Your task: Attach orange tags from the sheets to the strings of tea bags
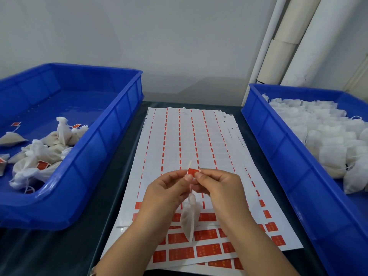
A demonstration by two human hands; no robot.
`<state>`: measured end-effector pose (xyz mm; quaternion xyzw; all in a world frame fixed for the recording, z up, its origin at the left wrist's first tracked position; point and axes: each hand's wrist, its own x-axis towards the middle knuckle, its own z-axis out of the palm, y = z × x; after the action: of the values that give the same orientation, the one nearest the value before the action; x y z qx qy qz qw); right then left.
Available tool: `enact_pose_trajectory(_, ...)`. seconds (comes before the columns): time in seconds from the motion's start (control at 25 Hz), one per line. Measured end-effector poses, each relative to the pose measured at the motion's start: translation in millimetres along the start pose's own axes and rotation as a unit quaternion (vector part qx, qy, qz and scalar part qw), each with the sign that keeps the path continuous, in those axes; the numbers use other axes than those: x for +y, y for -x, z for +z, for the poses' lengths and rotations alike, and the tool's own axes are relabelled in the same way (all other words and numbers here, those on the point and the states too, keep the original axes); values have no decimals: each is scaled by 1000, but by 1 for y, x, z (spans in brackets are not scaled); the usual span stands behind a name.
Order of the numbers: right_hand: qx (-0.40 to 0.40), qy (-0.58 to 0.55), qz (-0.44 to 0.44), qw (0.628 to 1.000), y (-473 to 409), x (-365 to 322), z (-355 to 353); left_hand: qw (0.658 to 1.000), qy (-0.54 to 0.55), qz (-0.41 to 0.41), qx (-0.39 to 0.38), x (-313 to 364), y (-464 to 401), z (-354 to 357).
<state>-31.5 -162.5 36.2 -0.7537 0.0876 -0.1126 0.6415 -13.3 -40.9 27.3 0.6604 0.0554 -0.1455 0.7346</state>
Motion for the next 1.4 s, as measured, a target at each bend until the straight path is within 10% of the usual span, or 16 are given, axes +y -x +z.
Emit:
enact_pose_trajectory(0.44,-1,-6,7,1000,2,-1,-9,973,-44,193,115,87,6,-34)
enact_pose_trajectory(0.68,-30,29,64,997,-5,9,-6,863,-255,327,290,159,-19,-111)
enact_pose_trajectory(0.92,-77,68,89,991,-5,7,13,785,-406,252,394,171,-38,-161)
enact_pose_trajectory(1.4,-82,186,77,976,-7,-18,-28,731,-653,127,153,107,-58,-44)
